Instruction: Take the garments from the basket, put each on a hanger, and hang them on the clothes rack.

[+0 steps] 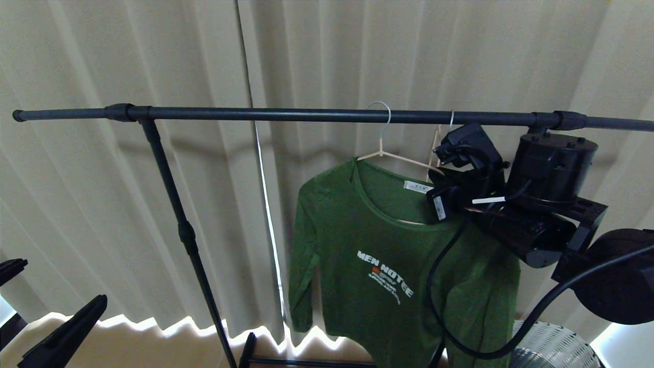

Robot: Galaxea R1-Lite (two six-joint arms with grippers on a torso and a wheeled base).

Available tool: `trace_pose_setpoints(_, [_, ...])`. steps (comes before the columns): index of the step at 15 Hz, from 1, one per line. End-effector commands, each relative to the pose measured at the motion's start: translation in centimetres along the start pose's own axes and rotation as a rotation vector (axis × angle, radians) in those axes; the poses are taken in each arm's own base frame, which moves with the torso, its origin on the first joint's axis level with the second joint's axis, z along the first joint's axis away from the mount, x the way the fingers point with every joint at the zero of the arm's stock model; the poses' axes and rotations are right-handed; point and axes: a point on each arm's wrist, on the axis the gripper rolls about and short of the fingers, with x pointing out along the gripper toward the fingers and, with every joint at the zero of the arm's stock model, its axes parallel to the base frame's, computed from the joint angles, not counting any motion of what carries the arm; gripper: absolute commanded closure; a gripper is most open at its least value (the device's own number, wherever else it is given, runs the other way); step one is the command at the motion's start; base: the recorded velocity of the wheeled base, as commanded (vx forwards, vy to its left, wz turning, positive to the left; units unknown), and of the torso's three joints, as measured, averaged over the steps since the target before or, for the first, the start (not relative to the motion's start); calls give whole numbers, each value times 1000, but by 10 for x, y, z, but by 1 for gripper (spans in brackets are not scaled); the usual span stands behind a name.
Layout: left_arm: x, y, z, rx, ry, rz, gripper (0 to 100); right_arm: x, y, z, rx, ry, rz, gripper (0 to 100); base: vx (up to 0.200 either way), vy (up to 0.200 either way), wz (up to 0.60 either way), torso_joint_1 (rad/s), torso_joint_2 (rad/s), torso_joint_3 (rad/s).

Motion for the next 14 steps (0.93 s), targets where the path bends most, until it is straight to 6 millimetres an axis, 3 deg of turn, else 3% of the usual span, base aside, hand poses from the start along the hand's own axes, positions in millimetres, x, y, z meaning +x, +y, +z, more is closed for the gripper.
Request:
trace_pose_setpoints(1, [0,0,-1,0,3,-1,0,0,1,0,-1,-2,2,0,0,0,0,0,0,0])
trace_pose_setpoints(6, [0,0,-1,0,5,-1,0,-2,4,1,2,-9,16,0,0,0,0,0,0,0])
trace_pose_setpoints(11, [0,0,-1,-2,5,-1,0,-12,22,5,73,-51,175,0,0,0,0,0,0,0])
trace_pose_setpoints(14, [1,0,-1,-2,8,0,0,-18,20,10,117,-87,193,0,0,0,0,0,0,0])
